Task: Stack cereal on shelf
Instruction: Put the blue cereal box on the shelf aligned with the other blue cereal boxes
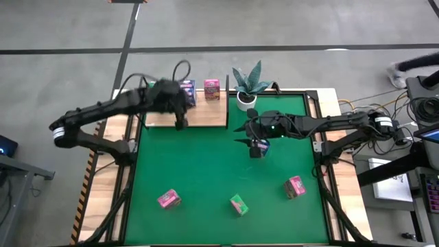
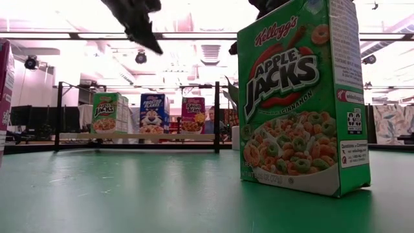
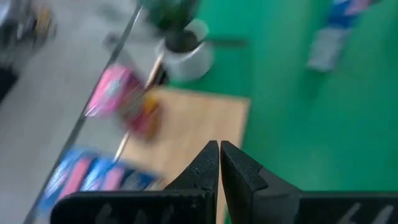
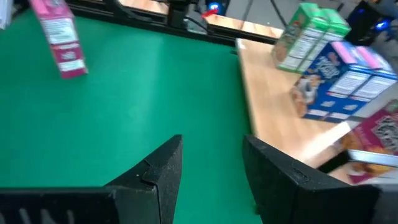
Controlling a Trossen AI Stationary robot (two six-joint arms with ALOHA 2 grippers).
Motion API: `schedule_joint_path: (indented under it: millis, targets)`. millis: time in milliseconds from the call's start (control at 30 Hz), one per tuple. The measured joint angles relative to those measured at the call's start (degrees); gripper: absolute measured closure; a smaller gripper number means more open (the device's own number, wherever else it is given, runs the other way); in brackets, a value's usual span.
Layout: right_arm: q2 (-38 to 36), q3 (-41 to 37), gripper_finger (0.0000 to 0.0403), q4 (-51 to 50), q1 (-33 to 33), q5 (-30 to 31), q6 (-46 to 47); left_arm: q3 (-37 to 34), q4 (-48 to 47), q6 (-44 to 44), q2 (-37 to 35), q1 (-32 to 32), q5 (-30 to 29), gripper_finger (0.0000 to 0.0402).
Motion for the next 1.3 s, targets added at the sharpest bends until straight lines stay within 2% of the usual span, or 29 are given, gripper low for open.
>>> schedule_joint_path:
  millis: [67, 167, 267, 367, 467, 667, 1033, 1300]
  targets:
    - [-0.3, 0.0, 0.0248, -0.4, 1.5, 0.7, 2.1, -3.8, 5.4, 0.0, -2.9, -4.4, 0.0, 0.0402]
    - [-0.7, 0.6, 0.0248, -4.1, 3.7, 4.9, 4.9, -9.0, 13.6, 1.0, -6.9, -10.0, 0.1, 0.0402]
    - [-0.7, 3.4, 0.0248, -12.0, 5.4, 9.8, 8.2, -13.4, 19.4, 2.1, -10.0, -14.1, 0.0, 0.0402]
    - [-0.4, 6.7, 0.0248, -21.4, 6.4, 11.9, 11.9, -16.6, 23.3, 2.6, -12.5, -16.5, 0.0, 0.0402]
    - [-0.1, 9.0, 0.0248, -30.2, 6.8, 11.9, 16.0, -18.3, 24.9, 2.7, -14.1, -17.3, 0.0, 0.0402]
    - [-0.1, 11.2, 0.0238, -40.7, 6.8, 12.0, 21.4, -20.1, 26.8, 2.6, -15.0, -17.3, -0.5, 0.0402]
    - [-0.4, 10.1, 0.0154, -49.9, 6.8, 12.0, 23.3, -20.1, 27.2, 2.8, -14.3, -17.3, -0.6, 0.0402]
    - [-0.4, 8.6, 0.0136, -49.9, 6.8, 13.6, 24.4, -20.1, 27.2, 3.0, -14.3, -17.3, -0.6, 0.0402]
